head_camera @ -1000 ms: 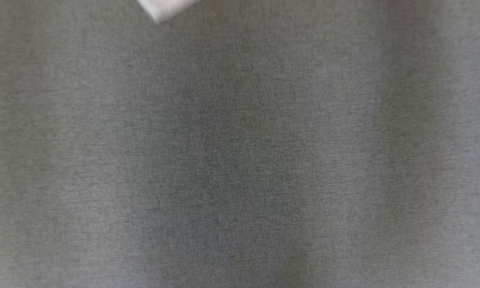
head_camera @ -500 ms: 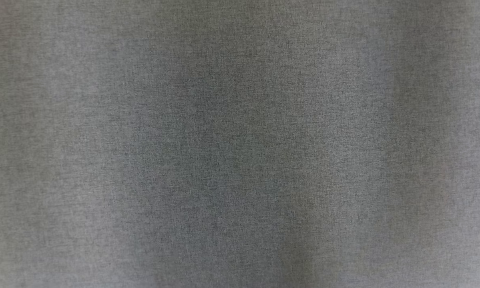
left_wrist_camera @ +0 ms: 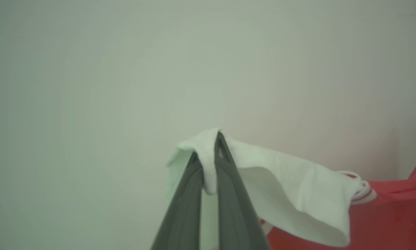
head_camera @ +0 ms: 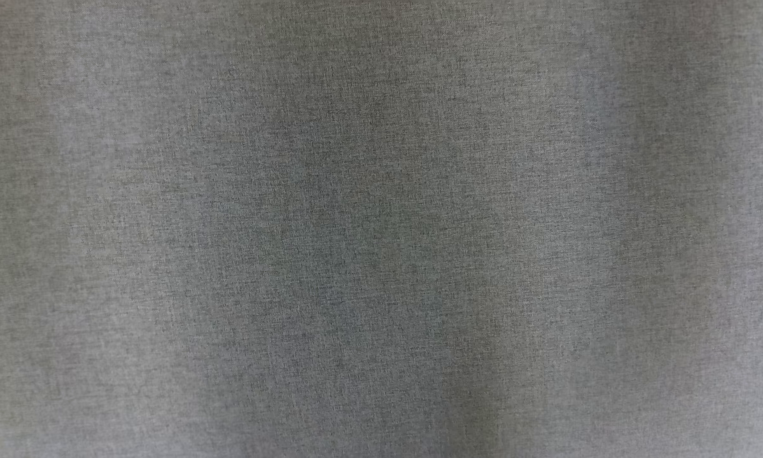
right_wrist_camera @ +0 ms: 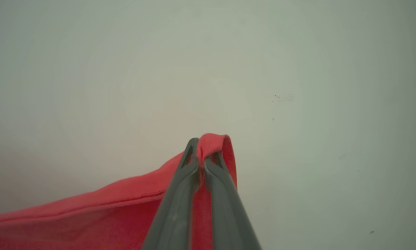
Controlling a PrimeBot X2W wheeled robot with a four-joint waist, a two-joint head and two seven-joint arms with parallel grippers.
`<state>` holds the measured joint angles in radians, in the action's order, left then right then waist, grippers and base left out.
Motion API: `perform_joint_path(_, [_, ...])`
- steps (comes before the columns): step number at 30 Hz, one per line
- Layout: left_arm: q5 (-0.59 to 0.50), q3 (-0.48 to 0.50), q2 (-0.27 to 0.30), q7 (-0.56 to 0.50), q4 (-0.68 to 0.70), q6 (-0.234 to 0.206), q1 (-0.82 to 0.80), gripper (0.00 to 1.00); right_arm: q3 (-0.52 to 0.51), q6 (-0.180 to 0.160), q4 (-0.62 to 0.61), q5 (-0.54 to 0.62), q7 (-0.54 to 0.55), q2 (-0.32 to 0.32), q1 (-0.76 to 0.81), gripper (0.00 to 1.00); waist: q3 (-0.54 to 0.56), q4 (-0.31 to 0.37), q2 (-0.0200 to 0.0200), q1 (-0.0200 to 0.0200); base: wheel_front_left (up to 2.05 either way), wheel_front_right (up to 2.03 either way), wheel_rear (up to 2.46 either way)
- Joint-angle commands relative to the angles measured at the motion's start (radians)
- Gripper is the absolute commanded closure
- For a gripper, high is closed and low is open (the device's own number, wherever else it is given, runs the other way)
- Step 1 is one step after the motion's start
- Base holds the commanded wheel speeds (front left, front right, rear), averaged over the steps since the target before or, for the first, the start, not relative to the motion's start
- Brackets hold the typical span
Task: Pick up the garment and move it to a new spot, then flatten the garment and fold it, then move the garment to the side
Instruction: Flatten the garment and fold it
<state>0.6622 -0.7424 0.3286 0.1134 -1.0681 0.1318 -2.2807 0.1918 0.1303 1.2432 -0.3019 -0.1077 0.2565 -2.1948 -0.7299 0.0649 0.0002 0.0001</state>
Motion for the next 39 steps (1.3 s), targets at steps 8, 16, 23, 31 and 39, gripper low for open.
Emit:
perform_joint_path(8, [0.048, -0.078, 0.015, 0.062, 0.038, -0.002, 0.04, 1.0, 0.026, 0.0, 0.003, 0.016, -0.034, -0.033, 0.027, 1.0, -0.012, -0.007, -0.0002, -0.0001, 0.0, 0.0, 0.0])
perform_joint_path(16, [0.145, -0.097, 0.067, 0.136, 0.148, -0.002, 0.245, 1.0, 0.079, 0.0, -0.079, -0.091, -0.081, -0.047, 0.181, 1.0, 0.027, -0.036, -0.0002, -0.0001, 0.0, 0.0, 0.0])
perform_joint_path(23, [0.2, -0.029, 0.114, 0.153, 0.316, -0.029, 0.543, 1.0, 0.158, 0.0, -0.219, -0.272, -0.097, -0.046, 0.469, 1.0, 0.123, -0.021, -0.0002, -0.0001, 0.0, 0.0, 0.0])
perform_joint_path(31, [0.165, 0.111, 0.172, 0.152, 0.663, -0.15, 0.974, 1.0, 0.246, 0.0, -0.402, -0.398, -0.117, -0.021, 0.823, 1.0, 0.257, -0.011, -0.0002, -0.0001, 0.0, 0.0, 0.0])
perform_joint_path(39, [0.148, 0.222, 0.18, 0.153, 0.939, -0.25, 1.385, 1.0, 0.278, 0.0, -0.572, -0.471, -0.109, 0.018, 1.123, 1.0, 0.363, -0.008, -0.0002, -0.0001, 0.0, 0.0, 0.0])
